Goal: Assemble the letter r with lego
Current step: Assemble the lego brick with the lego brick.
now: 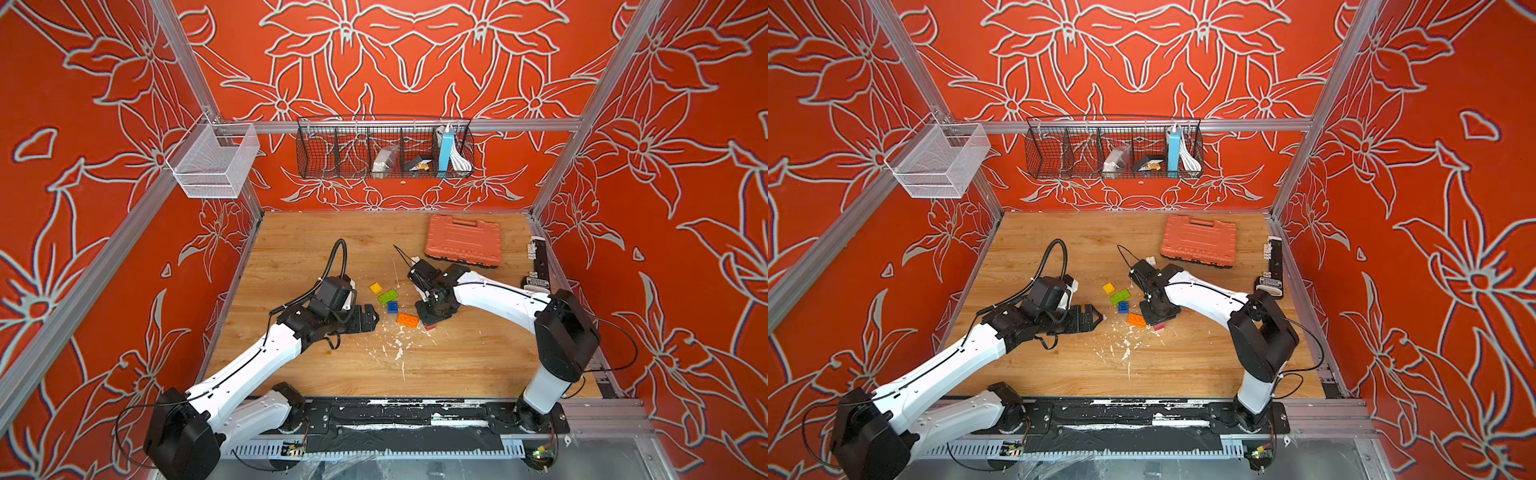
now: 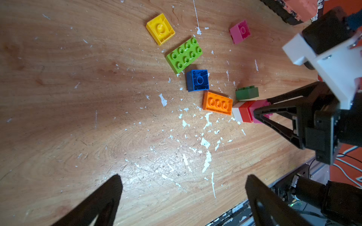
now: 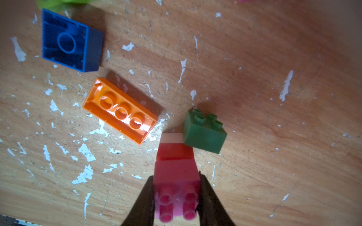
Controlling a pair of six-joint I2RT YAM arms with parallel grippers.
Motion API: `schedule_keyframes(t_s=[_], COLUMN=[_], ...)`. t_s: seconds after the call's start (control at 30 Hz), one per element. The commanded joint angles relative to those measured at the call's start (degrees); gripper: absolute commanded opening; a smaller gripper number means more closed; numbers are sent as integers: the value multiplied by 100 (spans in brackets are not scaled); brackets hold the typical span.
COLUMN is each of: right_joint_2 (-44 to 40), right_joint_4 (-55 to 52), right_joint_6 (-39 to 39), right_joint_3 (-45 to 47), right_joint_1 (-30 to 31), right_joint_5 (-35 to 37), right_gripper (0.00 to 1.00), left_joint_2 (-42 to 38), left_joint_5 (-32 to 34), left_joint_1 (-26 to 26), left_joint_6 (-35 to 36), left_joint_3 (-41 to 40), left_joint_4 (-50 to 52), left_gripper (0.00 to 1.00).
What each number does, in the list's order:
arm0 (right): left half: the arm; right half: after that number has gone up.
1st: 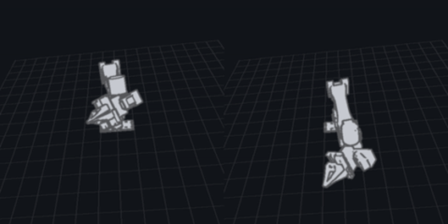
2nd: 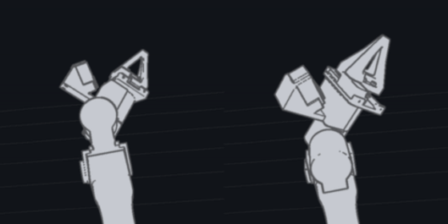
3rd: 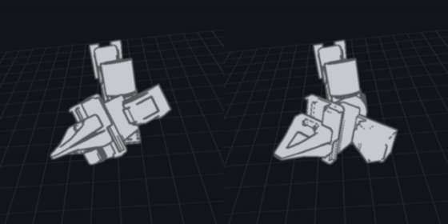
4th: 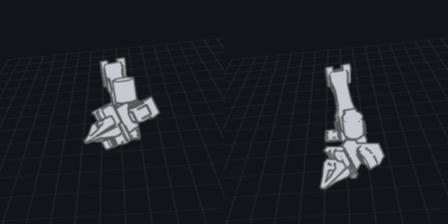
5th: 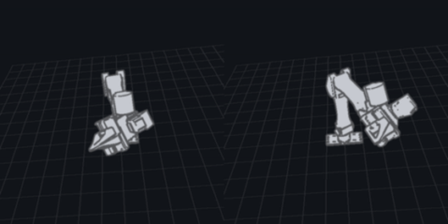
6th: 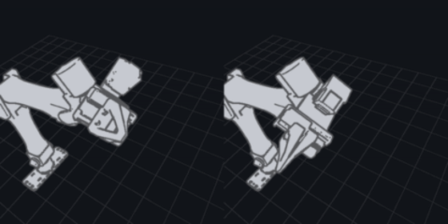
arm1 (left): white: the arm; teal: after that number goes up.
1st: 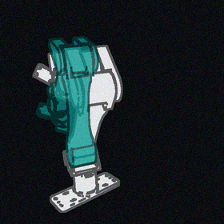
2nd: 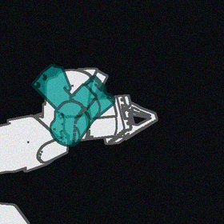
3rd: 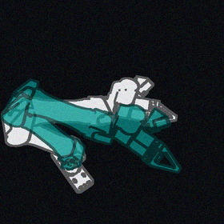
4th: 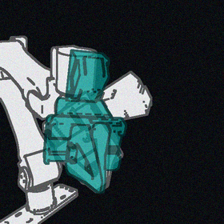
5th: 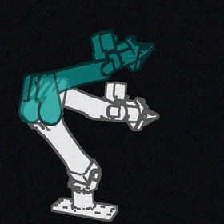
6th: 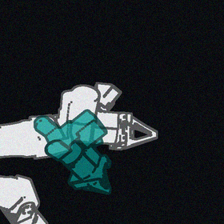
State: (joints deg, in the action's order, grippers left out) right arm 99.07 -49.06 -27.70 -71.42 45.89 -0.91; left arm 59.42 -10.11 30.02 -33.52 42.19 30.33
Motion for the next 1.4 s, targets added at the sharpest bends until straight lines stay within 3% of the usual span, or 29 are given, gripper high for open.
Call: schedule_keyframes(t_s=[0.0, 0.57, 0.93, 1.2, 1.37], right_joint_2=[152, 746, 1010, 258, -380], right_joint_4=[-116, -550, -28, -554, -20], right_joint_6=[-119, -374, -635, -408, 114], right_joint_3=[-44, -18, 803, 393, 277], right_joint_1=[38, 471, 545, 551, 535], right_joint_5=[-12, 520, -121, 799, 537], right_gripper=[0, 0, 0, 0, 0], left_joint_2=[8, -110, -222, -419, -398], left_joint_5=[-8, 59, 159, 227, 144], left_joint_1=[26, 26, 21, 21, 24], left_joint_6=[-29, -99, -276, -268, -217], left_joint_3=[-57, -120, -247, -173, -147], left_joint_4=[-62, -58, -47, 200, 219], left_gripper=[99, 99, 99, 99, 99])
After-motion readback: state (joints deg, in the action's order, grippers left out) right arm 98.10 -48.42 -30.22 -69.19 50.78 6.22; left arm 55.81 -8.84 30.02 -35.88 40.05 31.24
